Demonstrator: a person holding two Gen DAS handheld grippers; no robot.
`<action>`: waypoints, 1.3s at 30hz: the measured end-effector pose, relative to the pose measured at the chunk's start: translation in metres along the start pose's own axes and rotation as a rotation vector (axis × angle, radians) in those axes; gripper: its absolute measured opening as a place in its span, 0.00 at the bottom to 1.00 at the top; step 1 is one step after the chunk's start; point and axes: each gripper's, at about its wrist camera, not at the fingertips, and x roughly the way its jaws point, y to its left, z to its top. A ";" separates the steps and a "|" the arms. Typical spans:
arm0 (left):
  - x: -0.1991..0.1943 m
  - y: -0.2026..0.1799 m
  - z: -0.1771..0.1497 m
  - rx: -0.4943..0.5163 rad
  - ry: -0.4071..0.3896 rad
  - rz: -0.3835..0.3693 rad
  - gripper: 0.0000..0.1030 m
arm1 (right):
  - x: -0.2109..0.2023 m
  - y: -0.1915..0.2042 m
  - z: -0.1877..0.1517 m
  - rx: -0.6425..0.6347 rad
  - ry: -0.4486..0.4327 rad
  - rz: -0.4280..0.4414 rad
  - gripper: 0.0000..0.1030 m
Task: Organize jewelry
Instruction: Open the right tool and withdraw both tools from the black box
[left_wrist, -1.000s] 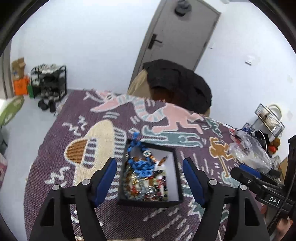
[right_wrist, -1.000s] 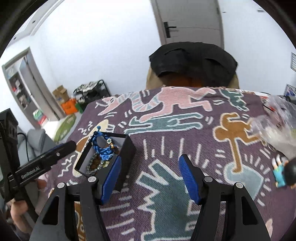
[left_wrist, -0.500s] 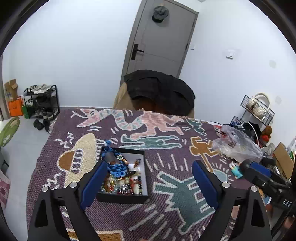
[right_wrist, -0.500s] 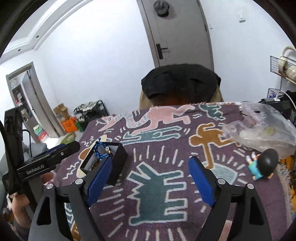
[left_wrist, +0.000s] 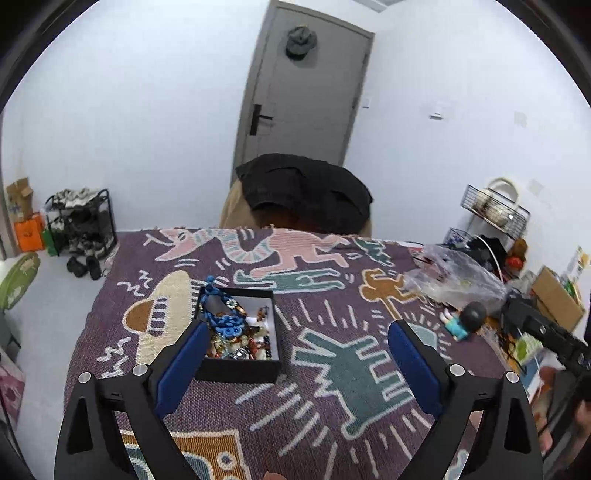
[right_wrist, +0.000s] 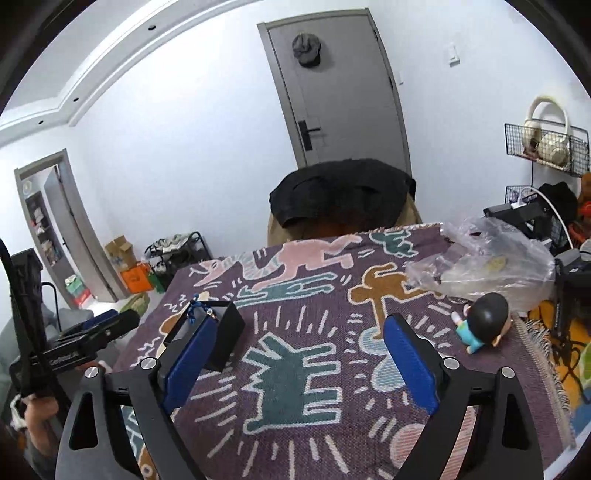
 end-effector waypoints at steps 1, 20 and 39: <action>-0.003 -0.002 -0.002 0.010 -0.002 0.003 0.95 | -0.003 0.000 -0.001 -0.001 -0.007 -0.002 0.89; -0.062 -0.014 -0.032 0.073 -0.099 0.033 1.00 | -0.043 0.012 -0.022 -0.052 -0.076 -0.034 1.00; -0.083 -0.004 -0.068 0.095 -0.078 0.071 1.00 | -0.042 0.005 -0.051 -0.074 0.009 -0.048 1.00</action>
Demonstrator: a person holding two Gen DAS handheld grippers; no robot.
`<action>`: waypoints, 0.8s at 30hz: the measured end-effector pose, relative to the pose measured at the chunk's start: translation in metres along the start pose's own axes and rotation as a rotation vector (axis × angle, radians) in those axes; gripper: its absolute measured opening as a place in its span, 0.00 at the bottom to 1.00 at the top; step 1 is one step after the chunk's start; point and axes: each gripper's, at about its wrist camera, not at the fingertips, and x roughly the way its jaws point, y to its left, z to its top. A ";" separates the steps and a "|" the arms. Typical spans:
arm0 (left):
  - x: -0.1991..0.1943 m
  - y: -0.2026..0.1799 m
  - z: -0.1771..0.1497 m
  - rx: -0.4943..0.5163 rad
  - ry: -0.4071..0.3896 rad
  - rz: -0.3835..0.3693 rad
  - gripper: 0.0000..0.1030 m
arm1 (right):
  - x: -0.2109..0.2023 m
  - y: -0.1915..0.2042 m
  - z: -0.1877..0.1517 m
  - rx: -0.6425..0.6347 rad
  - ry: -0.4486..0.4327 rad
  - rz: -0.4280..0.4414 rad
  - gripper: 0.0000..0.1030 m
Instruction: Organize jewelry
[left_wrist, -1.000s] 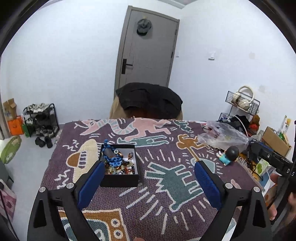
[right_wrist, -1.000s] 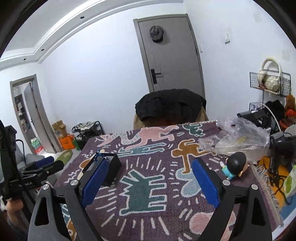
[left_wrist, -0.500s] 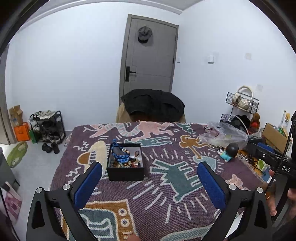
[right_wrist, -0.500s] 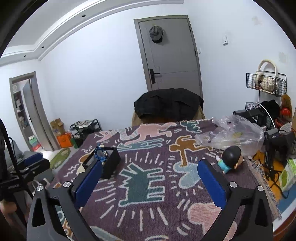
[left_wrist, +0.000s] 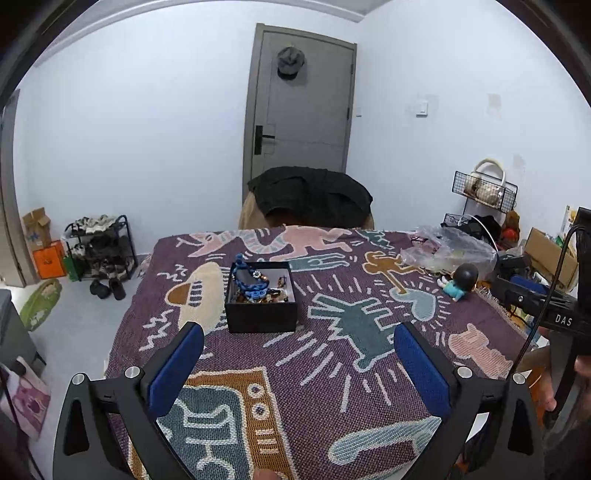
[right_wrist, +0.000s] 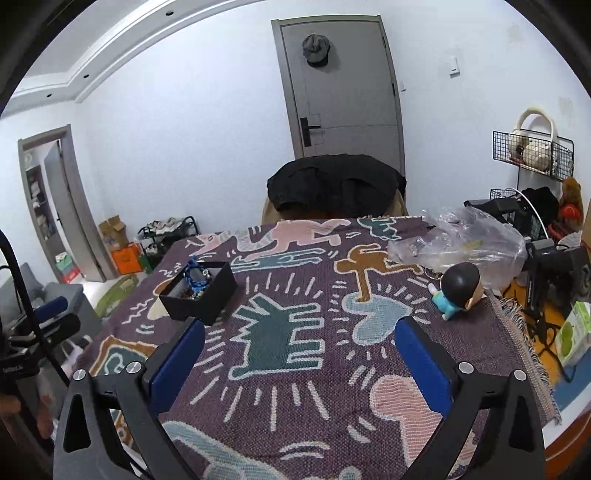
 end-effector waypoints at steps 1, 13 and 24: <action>-0.001 0.000 0.000 0.006 -0.005 0.006 1.00 | 0.000 -0.001 0.000 0.006 -0.001 0.002 1.00; 0.002 0.004 -0.007 0.019 0.006 0.028 1.00 | 0.000 -0.012 0.000 0.049 -0.022 -0.003 1.00; 0.003 0.002 -0.009 0.025 -0.004 0.025 1.00 | 0.008 -0.008 -0.003 0.029 -0.004 -0.021 1.00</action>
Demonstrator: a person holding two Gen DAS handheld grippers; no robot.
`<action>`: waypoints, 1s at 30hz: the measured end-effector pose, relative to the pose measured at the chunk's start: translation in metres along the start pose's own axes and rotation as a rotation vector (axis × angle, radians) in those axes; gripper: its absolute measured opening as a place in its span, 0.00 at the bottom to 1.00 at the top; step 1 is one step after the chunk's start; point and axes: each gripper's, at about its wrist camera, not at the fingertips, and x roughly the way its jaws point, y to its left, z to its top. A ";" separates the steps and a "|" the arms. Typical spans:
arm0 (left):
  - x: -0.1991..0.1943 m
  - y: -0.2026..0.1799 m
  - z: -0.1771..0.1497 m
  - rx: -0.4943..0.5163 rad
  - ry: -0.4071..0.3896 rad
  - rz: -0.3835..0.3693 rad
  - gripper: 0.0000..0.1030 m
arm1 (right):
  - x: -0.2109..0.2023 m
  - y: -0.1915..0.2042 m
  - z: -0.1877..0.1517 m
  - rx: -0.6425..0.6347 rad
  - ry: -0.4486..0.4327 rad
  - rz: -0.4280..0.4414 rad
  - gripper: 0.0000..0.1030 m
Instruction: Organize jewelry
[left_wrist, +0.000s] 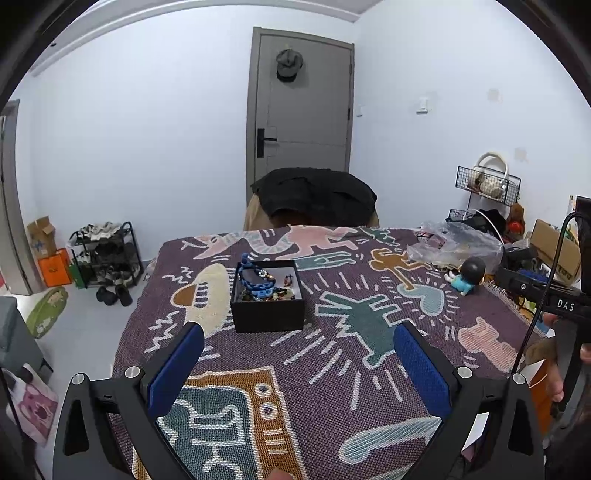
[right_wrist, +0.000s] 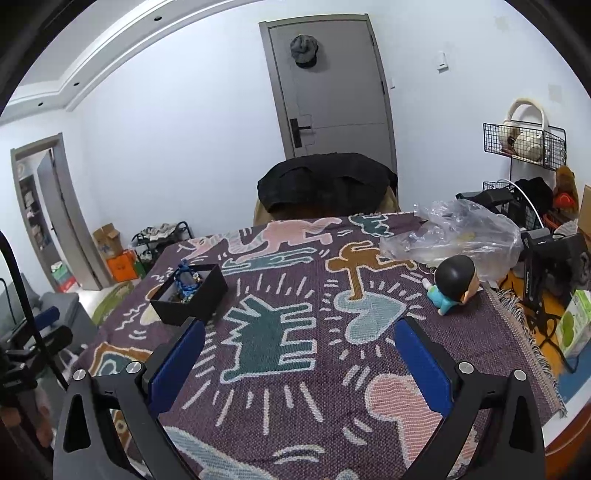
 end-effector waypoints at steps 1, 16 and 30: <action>0.001 0.000 0.000 0.001 0.001 0.001 1.00 | 0.001 0.000 0.000 -0.001 0.003 0.002 1.00; 0.001 -0.007 -0.001 0.040 -0.011 0.020 1.00 | 0.006 -0.007 -0.003 0.042 0.030 0.018 1.00; 0.002 -0.006 -0.001 0.034 -0.009 0.018 1.00 | 0.013 -0.013 -0.006 0.066 0.057 0.018 1.00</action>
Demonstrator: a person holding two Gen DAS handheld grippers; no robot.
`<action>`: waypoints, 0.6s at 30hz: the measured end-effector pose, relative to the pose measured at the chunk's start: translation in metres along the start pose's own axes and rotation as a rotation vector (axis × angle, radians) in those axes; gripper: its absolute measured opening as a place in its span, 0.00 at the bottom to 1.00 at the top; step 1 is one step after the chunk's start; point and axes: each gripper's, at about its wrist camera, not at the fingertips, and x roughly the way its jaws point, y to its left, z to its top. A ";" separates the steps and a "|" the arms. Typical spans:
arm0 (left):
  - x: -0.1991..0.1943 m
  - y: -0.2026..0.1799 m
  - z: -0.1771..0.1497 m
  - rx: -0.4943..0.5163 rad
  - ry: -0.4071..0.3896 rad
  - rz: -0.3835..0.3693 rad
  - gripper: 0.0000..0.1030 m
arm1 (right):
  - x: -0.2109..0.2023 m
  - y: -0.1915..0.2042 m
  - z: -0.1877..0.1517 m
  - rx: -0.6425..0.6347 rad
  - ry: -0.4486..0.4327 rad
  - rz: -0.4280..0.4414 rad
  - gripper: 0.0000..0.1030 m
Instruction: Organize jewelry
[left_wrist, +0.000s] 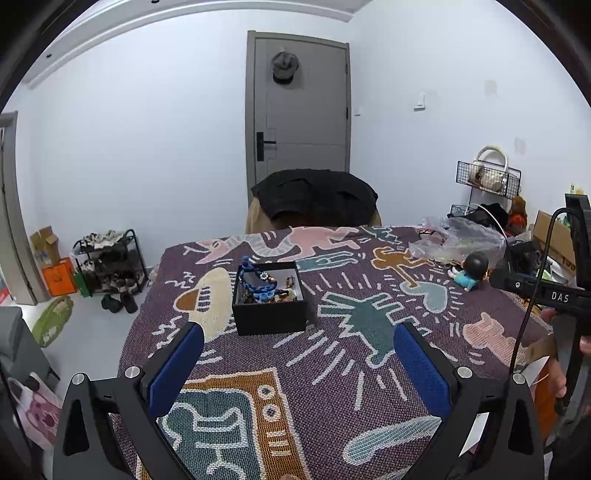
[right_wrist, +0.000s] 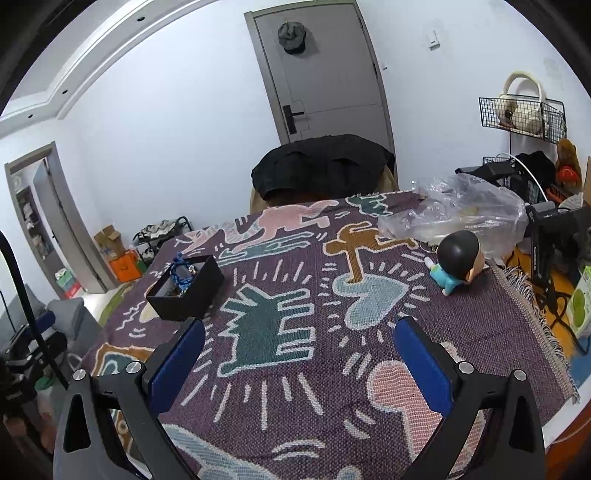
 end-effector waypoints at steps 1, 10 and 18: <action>0.000 0.000 0.000 -0.002 0.000 0.001 1.00 | 0.001 -0.001 0.000 0.001 0.002 0.000 1.00; 0.000 0.000 0.000 -0.002 0.003 -0.002 1.00 | 0.002 -0.001 -0.001 0.005 0.006 -0.002 1.00; 0.005 0.000 -0.002 -0.012 0.017 -0.004 1.00 | 0.007 -0.006 -0.004 0.018 0.021 -0.006 1.00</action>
